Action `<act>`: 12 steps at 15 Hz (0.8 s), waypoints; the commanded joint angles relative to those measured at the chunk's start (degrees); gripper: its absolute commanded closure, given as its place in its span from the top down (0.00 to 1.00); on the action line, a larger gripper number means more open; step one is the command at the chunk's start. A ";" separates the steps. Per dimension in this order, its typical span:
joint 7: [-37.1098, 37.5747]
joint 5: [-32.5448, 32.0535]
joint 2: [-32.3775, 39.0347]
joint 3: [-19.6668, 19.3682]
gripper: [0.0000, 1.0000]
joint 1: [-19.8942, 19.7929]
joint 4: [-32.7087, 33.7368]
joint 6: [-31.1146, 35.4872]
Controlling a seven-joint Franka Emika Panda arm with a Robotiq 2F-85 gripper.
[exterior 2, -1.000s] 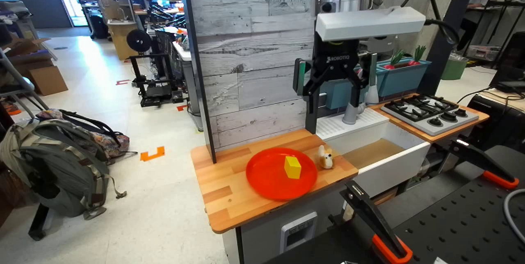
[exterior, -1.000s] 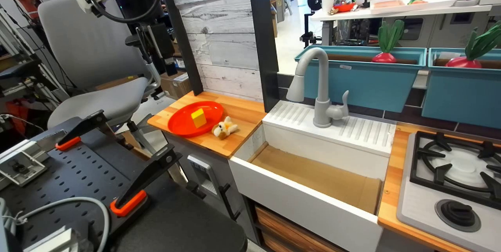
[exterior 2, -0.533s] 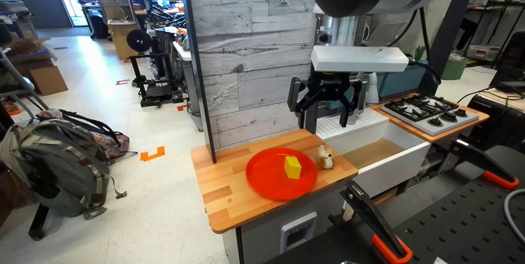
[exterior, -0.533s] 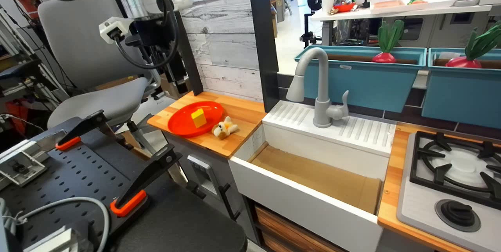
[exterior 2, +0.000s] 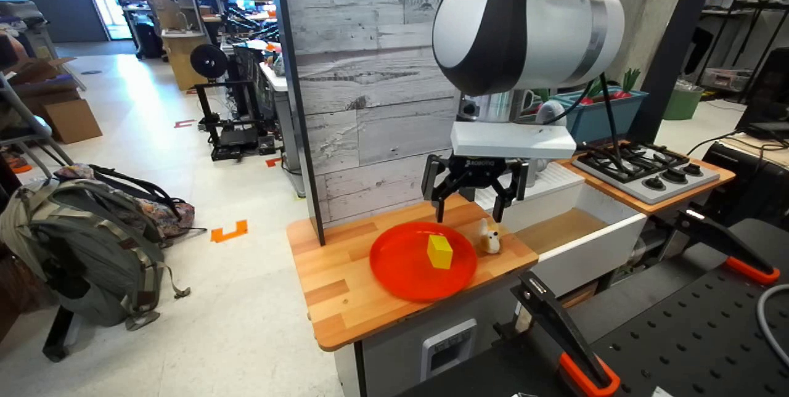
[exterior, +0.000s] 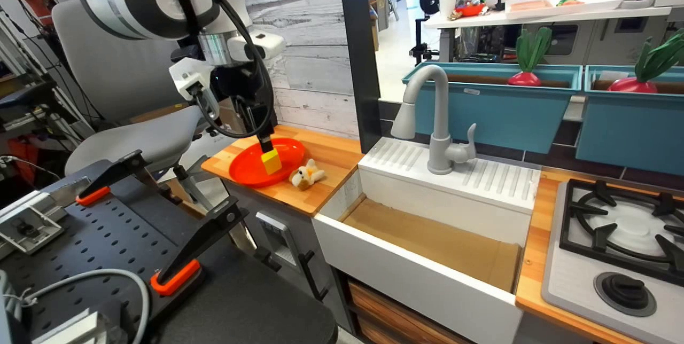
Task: Put the yellow cube on the countertop
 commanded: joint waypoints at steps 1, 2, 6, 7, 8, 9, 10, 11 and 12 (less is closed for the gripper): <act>-1.22 1.85 5.58 -0.61 1.00 1.40 5.39 1.12; -0.94 1.78 6.84 -0.79 1.00 1.82 6.62 1.02; 0.29 1.66 11.49 -1.66 1.00 3.79 11.27 0.71; 0.52 1.56 12.50 -1.98 1.00 4.29 12.30 0.51; 0.86 1.20 13.44 -2.73 0.75 5.14 13.23 0.33; 0.90 1.10 14.15 -3.11 0.72 5.64 13.89 0.53; 0.95 1.07 14.69 -3.45 0.65 6.06 14.44 0.47; 0.83 1.11 14.92 -3.62 0.56 6.26 14.78 0.33; 0.64 1.24 15.03 -3.56 0.49 6.25 15.12 0.18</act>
